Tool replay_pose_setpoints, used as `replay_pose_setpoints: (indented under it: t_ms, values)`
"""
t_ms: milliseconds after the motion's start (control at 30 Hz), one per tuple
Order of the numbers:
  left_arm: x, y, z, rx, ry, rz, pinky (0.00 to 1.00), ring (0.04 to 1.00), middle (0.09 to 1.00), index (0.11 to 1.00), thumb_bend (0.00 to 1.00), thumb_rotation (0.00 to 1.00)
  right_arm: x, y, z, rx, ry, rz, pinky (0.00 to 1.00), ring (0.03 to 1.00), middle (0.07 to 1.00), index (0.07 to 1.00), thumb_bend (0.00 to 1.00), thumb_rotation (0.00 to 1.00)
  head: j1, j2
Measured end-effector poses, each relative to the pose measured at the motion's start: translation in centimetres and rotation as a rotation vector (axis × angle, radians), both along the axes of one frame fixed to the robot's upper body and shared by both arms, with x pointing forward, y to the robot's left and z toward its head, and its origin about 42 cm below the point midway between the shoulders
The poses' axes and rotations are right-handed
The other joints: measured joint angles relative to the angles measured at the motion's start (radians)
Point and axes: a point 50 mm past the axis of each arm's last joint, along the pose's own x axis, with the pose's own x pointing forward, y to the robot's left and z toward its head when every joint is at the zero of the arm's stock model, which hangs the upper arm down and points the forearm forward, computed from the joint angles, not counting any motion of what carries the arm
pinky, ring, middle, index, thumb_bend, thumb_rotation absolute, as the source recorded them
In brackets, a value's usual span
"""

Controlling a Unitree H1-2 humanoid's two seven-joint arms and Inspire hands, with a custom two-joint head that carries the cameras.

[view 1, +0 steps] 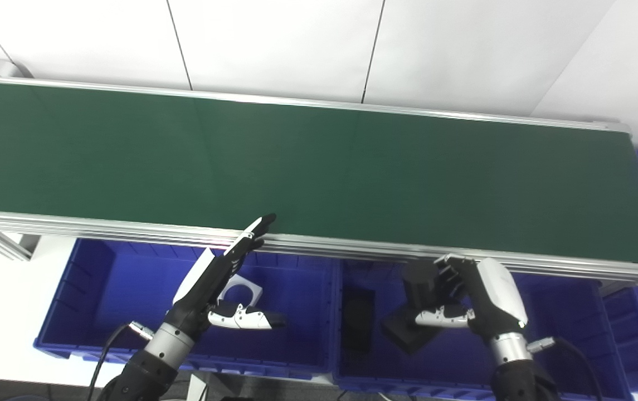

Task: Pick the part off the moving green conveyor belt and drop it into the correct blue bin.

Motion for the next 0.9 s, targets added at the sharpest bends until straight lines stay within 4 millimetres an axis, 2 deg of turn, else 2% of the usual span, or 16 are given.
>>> replay_pose_setpoints:
  t_ms: [33,67,100,133,233,333,467,500,533,567,633,667,733,767,833,900]
  values:
    - [-0.1,0.0,0.0,0.005,0.001,0.000,0.95,0.986,0.990,0.960,0.89,0.45,0.0,0.2,0.0,0.019,0.002,-0.005,0.57,0.693,0.781,0.840,0.58,0.11,0.002,-0.024]
    - [-0.1,0.1,-0.1,0.007,0.001,0.001,0.95,0.987,0.992,0.959,0.89,0.45,0.0,0.3,-0.1,0.028,0.003,-0.006,0.58,0.714,0.848,0.875,0.59,0.14,0.002,-0.043]
    - [-0.2,0.1,-0.1,0.010,0.002,0.001,0.95,0.989,0.995,0.958,0.89,0.45,-0.1,0.5,-0.1,0.064,0.007,-0.013,0.59,0.742,0.907,0.904,0.60,0.19,0.002,-0.043]
    - [-0.3,0.2,-0.2,0.012,0.003,0.002,0.95,0.990,0.997,0.957,0.89,0.44,-0.2,0.7,-0.2,0.087,0.012,-0.017,0.60,0.757,0.928,0.914,0.61,0.22,0.000,-0.064]
    - [-0.5,0.3,-0.4,0.010,0.008,0.003,0.95,0.991,1.000,0.956,0.88,0.44,-0.9,1.2,-0.8,0.138,0.028,-0.038,0.66,0.830,0.975,0.941,0.63,0.33,-0.003,-0.084]
    - [-0.5,0.4,-0.5,0.006,-0.009,0.000,0.94,0.988,1.000,0.956,0.88,0.44,-1.9,1.6,-1.6,0.153,0.052,-0.052,0.73,0.898,0.995,0.960,0.63,0.35,-0.012,-0.109]
    - [-0.6,0.7,-1.1,0.013,0.006,0.000,0.93,0.987,1.000,0.960,0.90,0.46,-3.0,2.5,-2.0,0.174,0.058,-0.075,0.78,0.957,1.000,0.962,0.65,0.37,-0.018,-0.121]
    - [-0.6,0.8,-1.1,0.010,0.008,-0.005,0.93,0.987,1.000,0.961,0.90,0.45,-3.2,2.6,-2.1,0.177,0.047,-0.081,0.76,0.939,1.000,0.960,0.65,0.37,-0.026,-0.132]
    - [-0.6,0.8,-1.1,0.006,0.010,-0.007,0.95,0.991,1.000,0.961,0.89,0.45,-3.4,2.7,-2.0,0.184,0.032,-0.082,0.67,0.846,0.992,0.959,0.65,0.38,-0.026,-0.133]
    - [-0.6,0.8,-1.1,0.005,0.010,-0.008,0.95,0.992,1.000,0.961,0.89,0.45,-3.6,2.8,-2.0,0.198,0.015,-0.091,0.64,0.822,0.989,0.959,0.65,0.38,-0.026,-0.133]
    - [-0.6,0.9,-1.1,0.006,0.010,-0.005,0.94,0.992,1.000,0.961,0.89,0.44,-4.1,3.4,-1.9,0.235,-0.028,-0.106,0.48,0.620,0.963,0.960,0.65,0.39,-0.035,-0.149]
    - [-0.6,0.9,-1.1,0.007,0.009,-0.004,0.94,0.991,1.000,0.962,0.89,0.44,-4.4,3.7,-1.7,0.252,-0.051,-0.119,0.47,0.607,0.954,0.960,0.66,0.40,-0.035,-0.149]
    - [-0.6,1.1,-1.3,0.008,0.006,-0.003,0.94,0.992,1.000,0.963,0.88,0.44,-4.8,4.5,-1.5,0.282,-0.092,-0.135,0.50,0.633,0.937,0.958,0.67,0.44,-0.038,-0.156]
    - [-0.6,1.1,-1.5,0.008,0.006,-0.002,0.94,0.989,1.000,0.962,0.88,0.43,-4.9,4.9,-1.4,0.298,-0.106,-0.135,0.60,0.738,0.933,0.957,0.69,0.46,-0.040,-0.158]
    - [-0.5,1.2,-1.7,0.009,0.009,-0.002,0.93,0.983,1.000,0.963,0.88,0.43,-5.4,5.9,-1.1,0.348,-0.147,-0.127,0.72,0.837,0.916,0.951,0.71,0.47,-0.049,-0.169]
    - [-0.5,1.3,-1.8,0.009,0.009,-0.002,0.94,0.984,1.000,0.963,0.87,0.42,-6.1,6.5,-0.8,0.403,-0.196,-0.108,0.75,0.848,0.903,0.948,0.72,0.46,-0.049,-0.169]
